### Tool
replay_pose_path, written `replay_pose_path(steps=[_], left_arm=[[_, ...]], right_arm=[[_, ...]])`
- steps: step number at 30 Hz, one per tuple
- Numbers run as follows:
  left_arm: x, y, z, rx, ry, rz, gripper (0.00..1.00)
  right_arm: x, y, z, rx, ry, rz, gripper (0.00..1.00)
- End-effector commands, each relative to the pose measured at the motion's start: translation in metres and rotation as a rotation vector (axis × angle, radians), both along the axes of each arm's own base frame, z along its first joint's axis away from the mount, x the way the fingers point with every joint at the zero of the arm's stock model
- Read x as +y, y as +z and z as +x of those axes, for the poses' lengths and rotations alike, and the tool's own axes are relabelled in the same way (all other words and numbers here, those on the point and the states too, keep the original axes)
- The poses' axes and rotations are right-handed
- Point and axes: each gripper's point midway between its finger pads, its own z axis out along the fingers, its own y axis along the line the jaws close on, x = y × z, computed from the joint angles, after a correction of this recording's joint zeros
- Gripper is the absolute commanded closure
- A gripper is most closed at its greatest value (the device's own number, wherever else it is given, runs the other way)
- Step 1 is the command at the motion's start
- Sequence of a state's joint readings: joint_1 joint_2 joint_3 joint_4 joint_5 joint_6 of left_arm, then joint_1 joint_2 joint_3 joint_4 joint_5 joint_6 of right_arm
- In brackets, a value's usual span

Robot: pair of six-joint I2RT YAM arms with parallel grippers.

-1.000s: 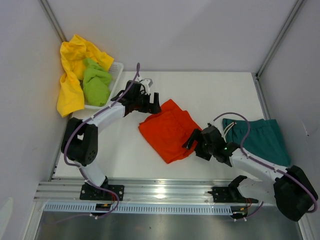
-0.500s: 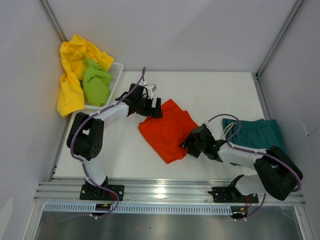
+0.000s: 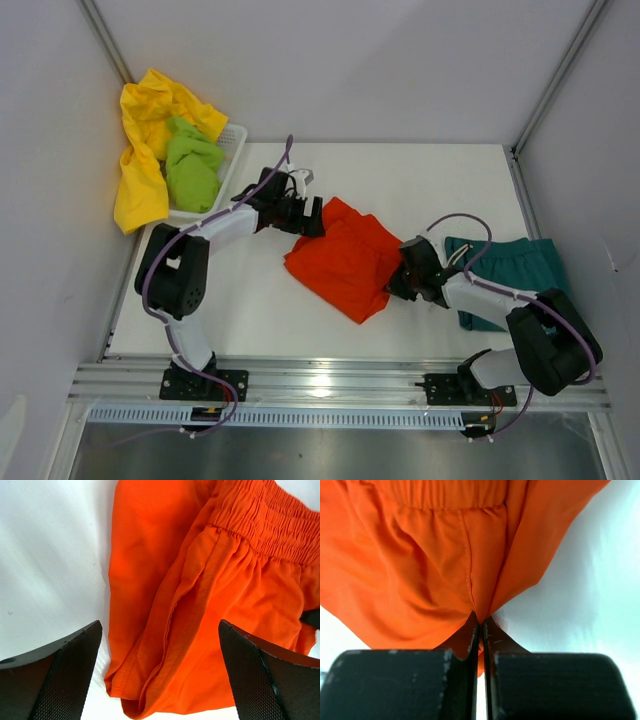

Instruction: Fold and stack the shorts

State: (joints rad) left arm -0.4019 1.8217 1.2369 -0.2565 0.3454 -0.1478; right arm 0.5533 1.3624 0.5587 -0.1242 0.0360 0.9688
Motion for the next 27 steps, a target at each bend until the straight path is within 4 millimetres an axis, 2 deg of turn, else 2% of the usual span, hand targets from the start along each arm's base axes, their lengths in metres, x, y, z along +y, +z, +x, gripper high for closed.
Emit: replay_pose_path(steps=[1,2,4,7,9,14,17,18,22,27], left_arm=[[-0.003,0.001,0.007,-0.031,-0.019,-0.002,0.01],[-0.004,0.0,0.006,-0.03,-0.02,-0.006,0.01],[-0.005,-0.002,0.005,-0.026,-0.02,-0.012,0.01],[-0.008,-0.005,0.008,-0.023,-0.015,-0.019,0.01],[-0.009,-0.009,0.012,-0.017,-0.003,-0.018,0.01],[0.004,-0.026,0.026,0.004,0.091,0.053,0.03],[0.012,-0.03,0.035,0.015,0.15,0.044,0.06],[0.02,-0.035,0.035,0.03,0.174,0.042,0.07],[0.025,-0.039,0.039,0.048,0.197,0.009,0.16],[0.013,-0.038,0.042,0.062,0.151,-0.048,0.28]], right_arm=[[-0.004,0.023,0.023,-0.075,0.147,-0.112,1.0],[-0.012,0.016,0.023,-0.052,0.19,-0.17,1.0],[-0.019,0.017,0.03,-0.043,0.209,-0.218,1.0],[-0.021,0.014,0.044,-0.024,0.257,-0.232,1.0],[-0.016,0.011,0.043,-0.012,0.282,-0.192,1.0],[-0.014,0.009,0.043,-0.027,0.278,-0.171,1.0],[-0.014,0.011,0.043,-0.036,0.282,-0.171,1.0],[-0.014,0.012,0.044,-0.041,0.287,-0.171,1.0],[-0.014,0.013,0.043,-0.047,0.291,-0.17,1.0],[-0.012,0.015,0.043,-0.054,0.3,-0.16,1.0]])
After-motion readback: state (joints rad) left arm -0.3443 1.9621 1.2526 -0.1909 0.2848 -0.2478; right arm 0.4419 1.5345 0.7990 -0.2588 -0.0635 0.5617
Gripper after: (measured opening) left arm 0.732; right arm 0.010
